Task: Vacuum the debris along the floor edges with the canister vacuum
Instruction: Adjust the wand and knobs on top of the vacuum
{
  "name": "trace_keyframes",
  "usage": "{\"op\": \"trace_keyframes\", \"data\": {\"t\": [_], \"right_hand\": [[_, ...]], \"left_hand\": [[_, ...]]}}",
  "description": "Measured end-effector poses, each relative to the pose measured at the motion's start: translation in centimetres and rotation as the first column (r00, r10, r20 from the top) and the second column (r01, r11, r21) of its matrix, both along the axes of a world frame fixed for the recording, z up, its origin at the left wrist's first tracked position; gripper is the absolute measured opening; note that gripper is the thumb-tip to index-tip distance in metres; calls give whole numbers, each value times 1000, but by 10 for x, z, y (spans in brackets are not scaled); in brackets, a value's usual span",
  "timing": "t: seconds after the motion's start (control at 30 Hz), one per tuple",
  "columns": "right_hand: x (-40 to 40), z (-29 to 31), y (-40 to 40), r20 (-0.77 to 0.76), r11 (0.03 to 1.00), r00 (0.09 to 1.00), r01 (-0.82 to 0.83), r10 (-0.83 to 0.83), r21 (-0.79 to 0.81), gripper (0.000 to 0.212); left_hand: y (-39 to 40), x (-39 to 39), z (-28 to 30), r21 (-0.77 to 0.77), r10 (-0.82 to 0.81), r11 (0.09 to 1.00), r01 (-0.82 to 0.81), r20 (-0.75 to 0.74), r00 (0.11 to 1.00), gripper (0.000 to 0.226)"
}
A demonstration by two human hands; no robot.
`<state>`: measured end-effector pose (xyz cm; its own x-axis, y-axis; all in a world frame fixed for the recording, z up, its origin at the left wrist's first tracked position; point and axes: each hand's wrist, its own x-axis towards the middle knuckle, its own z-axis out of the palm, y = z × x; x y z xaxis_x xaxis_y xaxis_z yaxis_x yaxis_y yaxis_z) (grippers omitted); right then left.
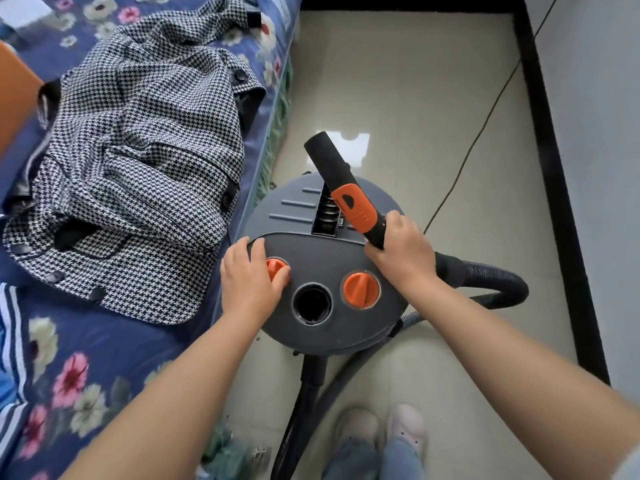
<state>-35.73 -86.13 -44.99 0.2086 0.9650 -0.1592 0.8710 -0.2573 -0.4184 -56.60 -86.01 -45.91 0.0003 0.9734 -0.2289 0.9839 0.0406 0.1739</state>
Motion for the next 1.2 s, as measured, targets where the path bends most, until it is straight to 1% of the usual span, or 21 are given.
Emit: {"op": "trace_keyframes", "data": {"t": [0.03,0.1,0.13,0.27,0.4,0.5,0.57,0.63,0.73,0.77,0.83,0.93,1.03,1.1,1.2], "right_hand": [[1,3,-3,12,1000,1000,-17,17,-1,35],[0,10,-9,22,999,999,-40,40,1,36],[-1,14,-12,16,999,999,-41,41,1,36],[-6,27,-19,-14,1000,1000,1,-1,-1,37],[-13,25,-26,-3,998,1000,19,-19,-62,38],[-12,18,-34,-5,995,999,47,-47,-88,40],[-8,16,-41,-18,991,996,87,-89,-97,40],[1,16,-49,-34,985,988,147,-150,-94,40],[22,20,-62,-48,962,963,261,-265,-73,43],[32,22,-67,-59,950,949,305,-309,-58,43],[54,28,-79,-88,916,912,400,-400,-27,44],[98,41,-107,-168,825,818,563,-550,38,41],[149,60,-160,-292,676,670,731,-683,93,36],[180,71,-207,-400,534,527,839,-750,103,31],[213,85,-296,-550,249,257,964,-795,90,28]], "left_hand": [[-3,-1,4,14,-2,1000,2,-18,1000,54],[-6,1,11,-46,9,999,-10,-31,999,37],[-8,2,14,-82,1,997,-4,-36,999,33],[-7,5,18,-125,-48,991,39,-73,996,31],[-6,8,15,-134,-77,989,64,-98,992,30],[-5,6,14,-136,-177,978,157,-149,973,28],[-4,4,15,-157,-272,957,244,-187,944,30],[1,6,20,-191,-344,934,300,-269,900,31],[6,22,34,-232,-460,888,398,-444,769,28],[7,33,39,-224,-489,871,437,-469,735,28],[2,65,46,-198,-555,826,528,-452,698,29],[-17,129,50,-174,-687,712,680,-375,623,30],[-53,194,49,-201,-810,574,794,-281,514,30],[-85,232,47,-223,-876,472,853,-231,424,27],[-149,284,44,-263,-952,297,918,-158,263,30]]}}
